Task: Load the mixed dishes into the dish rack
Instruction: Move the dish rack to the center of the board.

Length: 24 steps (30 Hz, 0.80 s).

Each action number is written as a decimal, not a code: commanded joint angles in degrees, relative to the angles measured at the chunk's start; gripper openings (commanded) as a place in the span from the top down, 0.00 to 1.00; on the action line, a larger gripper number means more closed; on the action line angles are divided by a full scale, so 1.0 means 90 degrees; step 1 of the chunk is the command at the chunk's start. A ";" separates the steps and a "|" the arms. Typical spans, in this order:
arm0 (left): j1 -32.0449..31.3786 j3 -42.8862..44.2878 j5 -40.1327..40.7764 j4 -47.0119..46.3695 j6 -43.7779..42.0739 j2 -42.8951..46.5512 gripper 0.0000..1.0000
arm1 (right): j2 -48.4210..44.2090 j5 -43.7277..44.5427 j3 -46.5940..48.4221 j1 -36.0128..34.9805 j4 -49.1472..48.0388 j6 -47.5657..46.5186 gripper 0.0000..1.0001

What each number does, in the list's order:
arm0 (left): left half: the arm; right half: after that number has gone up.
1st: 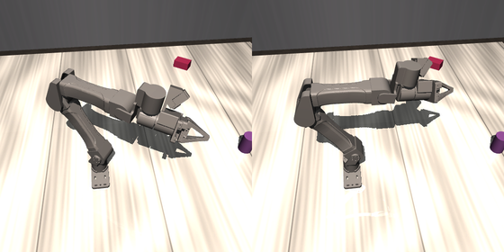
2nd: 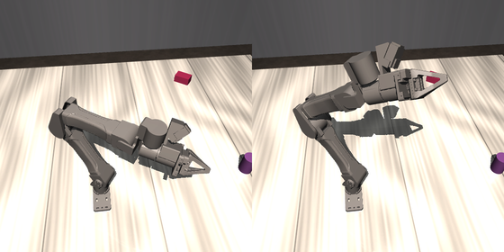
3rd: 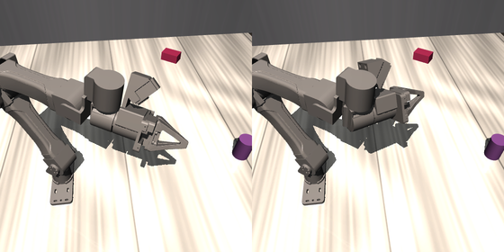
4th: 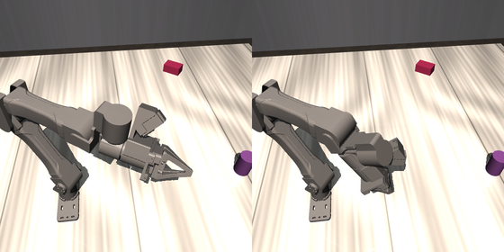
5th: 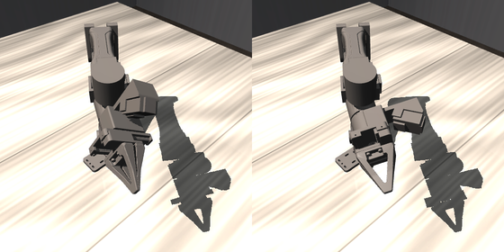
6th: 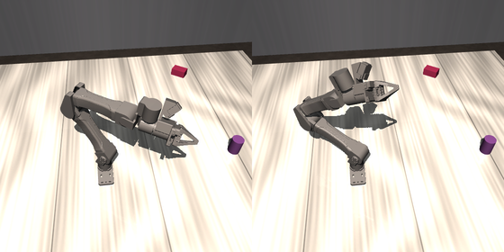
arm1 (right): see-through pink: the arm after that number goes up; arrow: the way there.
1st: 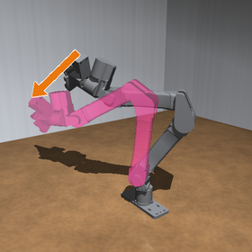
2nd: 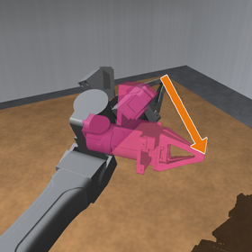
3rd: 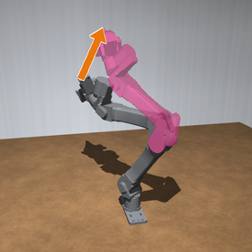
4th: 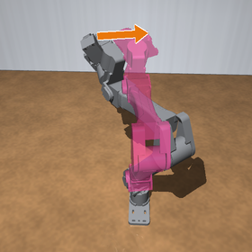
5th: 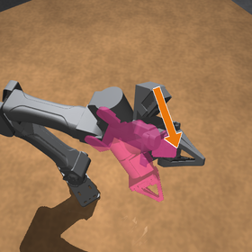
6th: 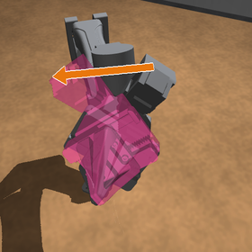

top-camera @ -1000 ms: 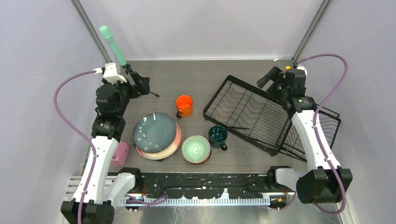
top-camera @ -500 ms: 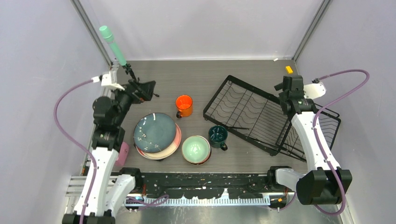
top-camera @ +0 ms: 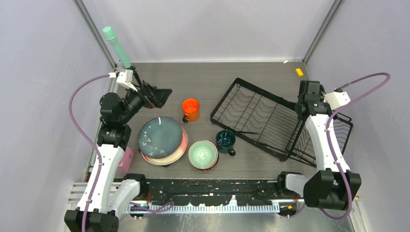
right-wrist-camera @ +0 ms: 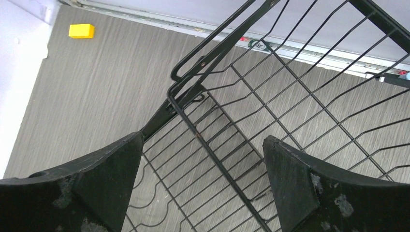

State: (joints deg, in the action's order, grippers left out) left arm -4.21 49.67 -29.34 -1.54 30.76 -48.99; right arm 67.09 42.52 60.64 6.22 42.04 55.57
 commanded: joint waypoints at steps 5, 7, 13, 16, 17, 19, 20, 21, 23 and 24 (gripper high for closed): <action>0.0024 -0.0205 -0.0219 -0.0046 -0.0273 0.0199 0.00 | 0.0875 -0.1705 0.0280 0.0651 -0.0586 -0.0648 0.00; 0.0022 -0.0225 -0.0181 0.0030 -0.0358 0.0221 0.00 | 0.1059 -0.1774 0.0312 0.0752 -0.0508 -0.0716 0.00; 0.0023 -0.0304 -0.0095 0.0098 -0.0541 0.0179 0.00 | 0.1447 -0.1917 0.0383 0.0828 -0.0648 -0.0954 0.00; 0.0028 -0.0304 -0.0099 0.0107 -0.0573 0.0140 0.00 | 0.1642 -0.2256 0.0390 0.0828 -0.0941 -0.1418 0.00; 0.0028 -0.0309 -0.0099 0.0108 -0.0589 0.0127 0.00 | 0.1700 -0.2353 0.0383 0.0826 -0.1149 -0.1526 0.00; 0.0028 -0.0331 -0.0066 0.0090 -0.0605 0.0115 0.00 | 0.1803 -0.2699 0.0386 0.0826 -0.1509 -0.1835 0.00; 0.0021 -0.0349 -0.0069 0.0073 -0.0598 0.0104 0.00 | 0.1857 -0.2912 0.0395 0.0831 -0.1640 -0.2072 0.00; 0.0023 -0.0368 -0.0075 0.0055 -0.0584 0.0092 0.00 | 0.1983 -0.2983 0.0427 0.0832 -0.1887 -0.2175 0.00; 0.0020 -0.0400 -0.0086 0.0006 -0.0558 0.0081 0.00 | 0.2180 -0.3074 0.0568 0.0825 -0.2172 -0.2381 0.00; 0.0027 -0.0409 -0.0101 0.0002 -0.0557 0.0077 0.00 | 0.2236 -0.3118 0.0621 0.0826 -0.2318 -0.2470 0.00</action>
State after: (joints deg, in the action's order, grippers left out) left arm -4.21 46.57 -30.02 -0.12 26.50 -48.16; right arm 84.05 22.15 62.72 14.06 34.44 37.78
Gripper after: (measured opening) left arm 0.994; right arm 0.998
